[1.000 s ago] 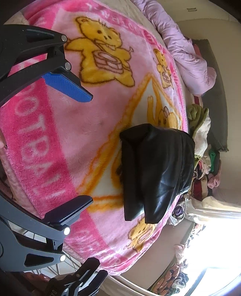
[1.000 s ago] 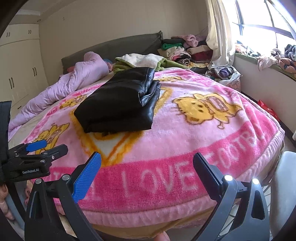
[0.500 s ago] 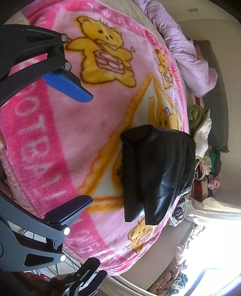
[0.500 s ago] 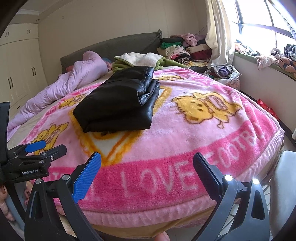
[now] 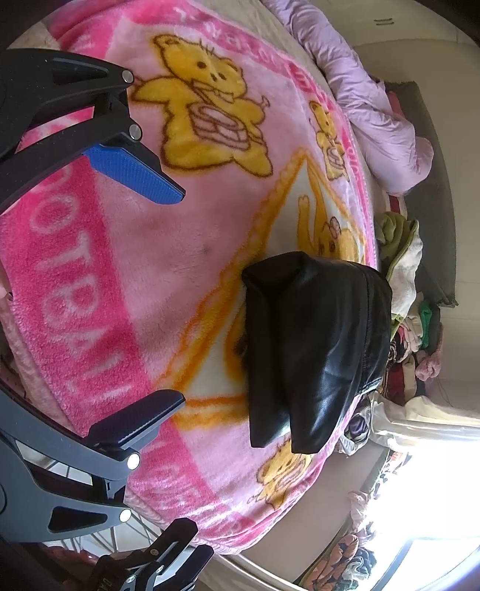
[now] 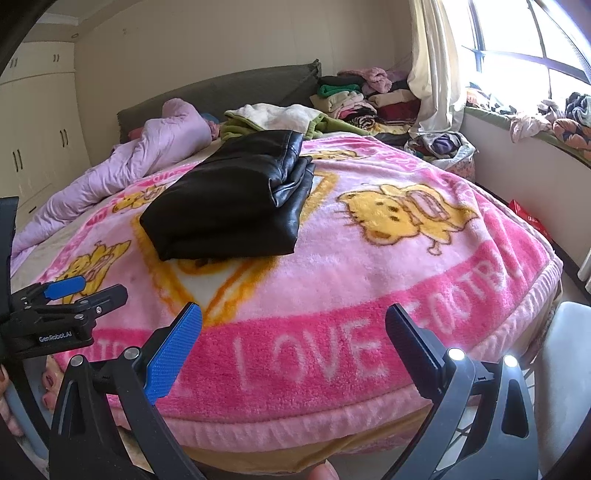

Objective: Fold large clothes

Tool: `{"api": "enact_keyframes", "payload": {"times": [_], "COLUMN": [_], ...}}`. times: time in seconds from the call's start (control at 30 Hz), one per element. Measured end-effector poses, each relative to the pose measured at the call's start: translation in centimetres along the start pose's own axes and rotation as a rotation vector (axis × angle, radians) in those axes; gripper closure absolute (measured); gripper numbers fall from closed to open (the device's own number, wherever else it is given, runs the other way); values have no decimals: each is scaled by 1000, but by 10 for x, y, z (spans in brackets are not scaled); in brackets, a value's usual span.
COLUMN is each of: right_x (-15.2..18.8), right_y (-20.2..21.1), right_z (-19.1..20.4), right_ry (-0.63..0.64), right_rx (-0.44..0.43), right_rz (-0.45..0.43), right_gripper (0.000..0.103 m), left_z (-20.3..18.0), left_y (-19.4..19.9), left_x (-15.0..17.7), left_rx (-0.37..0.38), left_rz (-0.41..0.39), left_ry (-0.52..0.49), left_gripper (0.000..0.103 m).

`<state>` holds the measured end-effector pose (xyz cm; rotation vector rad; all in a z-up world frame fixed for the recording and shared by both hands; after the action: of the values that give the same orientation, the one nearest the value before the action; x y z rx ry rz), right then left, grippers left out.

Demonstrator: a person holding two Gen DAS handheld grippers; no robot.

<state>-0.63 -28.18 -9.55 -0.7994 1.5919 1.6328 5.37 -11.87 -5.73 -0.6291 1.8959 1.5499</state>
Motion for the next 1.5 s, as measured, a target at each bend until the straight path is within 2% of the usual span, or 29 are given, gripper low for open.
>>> {"api": "enact_keyframes", "payload": {"times": [0.97, 1.17, 1.3, 1.37, 1.43, 1.5], "right_x": [-1, 2, 9, 15, 21, 32], "right_y": [0, 0, 7, 13, 20, 31], "right_z": [3, -4, -29, -59, -99, -154], "right_ry": [12, -3, -77, -125, -168, -223], "right_rx": [9, 24, 70, 132, 211, 337], "right_rz": [4, 0, -14, -17, -13, 0], "right_gripper": [4, 4, 4, 4, 4, 4], "left_z": [1, 5, 11, 19, 38, 66], "left_y": [1, -4, -4, -2, 2, 8], "left_x": [0, 2, 2, -3, -14, -29], "left_rx": [-19, -36, -41, -41, -58, -84], "left_rz": [-3, 26, 35, 32, 16, 5], "left_ry": [-6, -3, 13, 42, 79, 111], "left_gripper": [9, 9, 9, 9, 9, 9]}}
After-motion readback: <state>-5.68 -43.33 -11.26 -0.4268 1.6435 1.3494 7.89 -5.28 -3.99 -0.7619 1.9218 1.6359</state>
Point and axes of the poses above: each gripper's, at about its wrist camera, not at the fingertips, and y roughly against the way its jaws point, z to its left, x to its underside, the point moved 6 cm from there along -y, roughly the way its jaws point, and after that the axes turned 6 degrees about y, right-handed, at the moved point
